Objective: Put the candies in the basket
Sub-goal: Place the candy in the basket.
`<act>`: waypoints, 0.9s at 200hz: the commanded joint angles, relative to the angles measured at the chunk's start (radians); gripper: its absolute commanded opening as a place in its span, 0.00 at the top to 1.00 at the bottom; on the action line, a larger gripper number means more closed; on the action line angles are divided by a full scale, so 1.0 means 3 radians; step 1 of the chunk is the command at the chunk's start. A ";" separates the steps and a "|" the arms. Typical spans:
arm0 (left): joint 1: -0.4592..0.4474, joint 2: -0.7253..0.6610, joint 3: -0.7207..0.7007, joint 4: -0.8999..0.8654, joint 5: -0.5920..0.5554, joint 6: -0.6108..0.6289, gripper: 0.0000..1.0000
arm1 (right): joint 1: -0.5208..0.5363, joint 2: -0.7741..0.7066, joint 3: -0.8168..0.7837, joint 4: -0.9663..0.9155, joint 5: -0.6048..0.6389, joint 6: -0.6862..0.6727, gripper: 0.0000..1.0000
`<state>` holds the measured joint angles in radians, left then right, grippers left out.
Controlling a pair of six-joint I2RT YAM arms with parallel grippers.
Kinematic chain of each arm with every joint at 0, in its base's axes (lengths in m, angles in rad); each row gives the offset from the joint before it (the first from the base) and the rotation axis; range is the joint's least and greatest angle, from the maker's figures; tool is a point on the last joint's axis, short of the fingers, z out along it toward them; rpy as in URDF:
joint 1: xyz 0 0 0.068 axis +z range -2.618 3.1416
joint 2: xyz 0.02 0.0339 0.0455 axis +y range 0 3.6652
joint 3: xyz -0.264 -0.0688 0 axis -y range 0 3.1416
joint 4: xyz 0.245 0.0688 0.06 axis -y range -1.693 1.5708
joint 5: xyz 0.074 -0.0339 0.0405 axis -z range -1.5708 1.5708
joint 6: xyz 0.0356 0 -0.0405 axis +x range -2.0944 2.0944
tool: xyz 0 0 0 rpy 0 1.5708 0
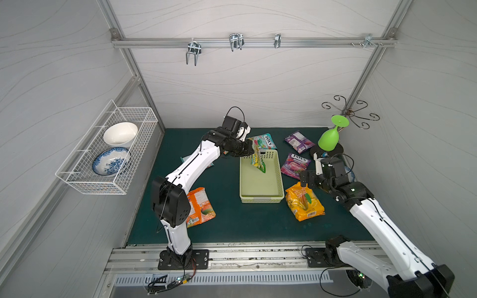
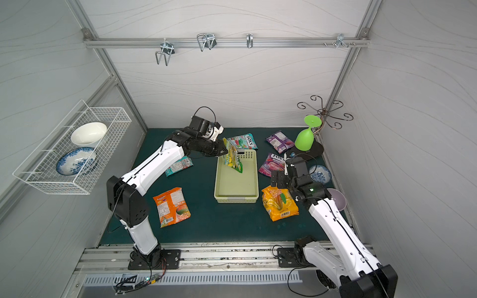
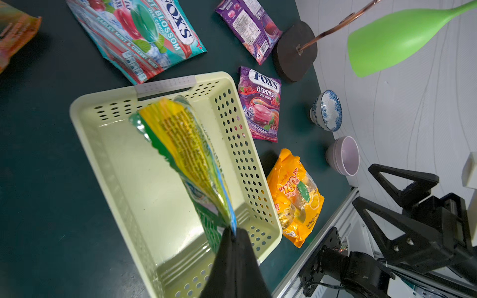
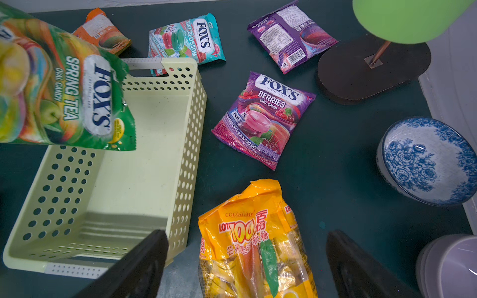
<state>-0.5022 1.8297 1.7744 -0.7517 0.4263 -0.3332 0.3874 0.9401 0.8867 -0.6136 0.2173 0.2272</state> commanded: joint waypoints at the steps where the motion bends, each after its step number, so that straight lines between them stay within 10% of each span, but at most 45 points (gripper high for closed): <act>1: -0.0110 0.0164 0.0324 0.0057 -0.0160 0.0119 1.00 | -0.0018 0.0021 0.0000 0.0000 0.0013 -0.0035 0.01; 180: -0.0157 0.0988 0.0607 -0.0094 -0.0759 0.0068 1.00 | -0.0044 0.0016 -0.0029 0.0024 -0.0094 -0.0014 0.01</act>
<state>-0.5541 2.0930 1.9034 -0.7937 0.2493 -0.3183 0.3794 0.9470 0.8867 -0.6132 0.2001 0.2272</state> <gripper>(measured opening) 0.046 0.988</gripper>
